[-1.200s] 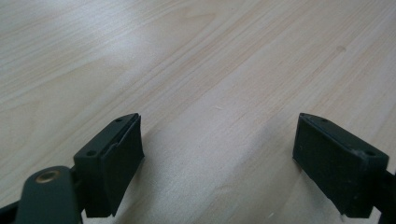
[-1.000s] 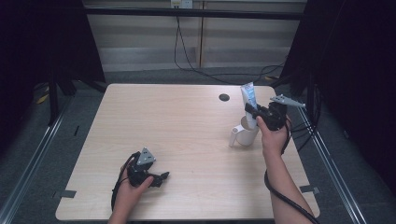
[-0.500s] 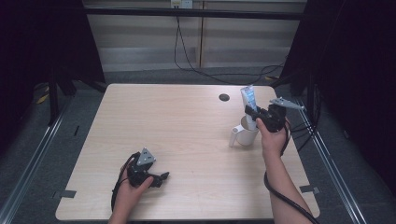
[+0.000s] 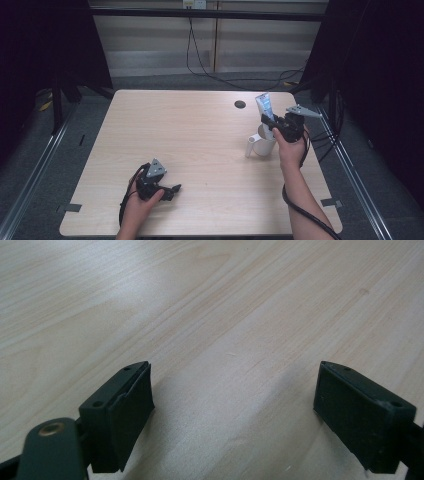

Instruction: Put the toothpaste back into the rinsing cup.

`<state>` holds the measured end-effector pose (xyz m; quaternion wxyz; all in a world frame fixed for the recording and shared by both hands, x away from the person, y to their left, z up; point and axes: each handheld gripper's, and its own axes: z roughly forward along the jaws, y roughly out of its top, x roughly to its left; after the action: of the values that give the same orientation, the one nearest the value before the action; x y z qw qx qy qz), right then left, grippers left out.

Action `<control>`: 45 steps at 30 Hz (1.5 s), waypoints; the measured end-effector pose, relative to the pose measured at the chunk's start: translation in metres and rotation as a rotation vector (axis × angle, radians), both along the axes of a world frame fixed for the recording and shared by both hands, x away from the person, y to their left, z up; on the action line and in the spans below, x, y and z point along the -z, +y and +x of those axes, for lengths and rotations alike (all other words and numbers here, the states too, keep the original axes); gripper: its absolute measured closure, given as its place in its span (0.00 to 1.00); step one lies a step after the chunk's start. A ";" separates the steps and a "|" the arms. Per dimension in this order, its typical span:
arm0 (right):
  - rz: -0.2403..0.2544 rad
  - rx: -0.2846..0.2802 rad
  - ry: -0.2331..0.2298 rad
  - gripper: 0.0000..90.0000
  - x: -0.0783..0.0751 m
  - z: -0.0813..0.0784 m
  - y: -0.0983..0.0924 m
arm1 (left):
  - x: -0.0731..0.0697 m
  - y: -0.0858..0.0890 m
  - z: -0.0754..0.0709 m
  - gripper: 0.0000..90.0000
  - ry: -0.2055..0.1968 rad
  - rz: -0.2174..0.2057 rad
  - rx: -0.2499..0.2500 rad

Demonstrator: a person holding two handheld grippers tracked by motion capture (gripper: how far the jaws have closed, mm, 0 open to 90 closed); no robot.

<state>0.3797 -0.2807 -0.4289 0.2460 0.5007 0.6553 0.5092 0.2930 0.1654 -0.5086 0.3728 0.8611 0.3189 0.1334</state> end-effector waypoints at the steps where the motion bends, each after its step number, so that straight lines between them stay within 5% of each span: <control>1: 0.003 0.001 0.000 0.73 0.001 0.000 0.000 | 0.000 0.000 0.000 0.17 0.000 0.000 0.000; 19: 0.015 -0.006 -0.006 0.72 0.006 -0.008 -0.002 | 0.000 0.000 0.000 0.17 0.003 0.000 0.001; 45: -0.040 -0.024 0.027 0.65 0.010 -0.018 -0.006 | 0.000 0.000 0.000 0.17 0.000 0.000 0.002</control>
<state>0.3613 -0.2866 -0.4394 0.2410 0.4948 0.6745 0.4920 0.2930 0.1655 -0.5086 0.3731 0.8614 0.3181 0.1328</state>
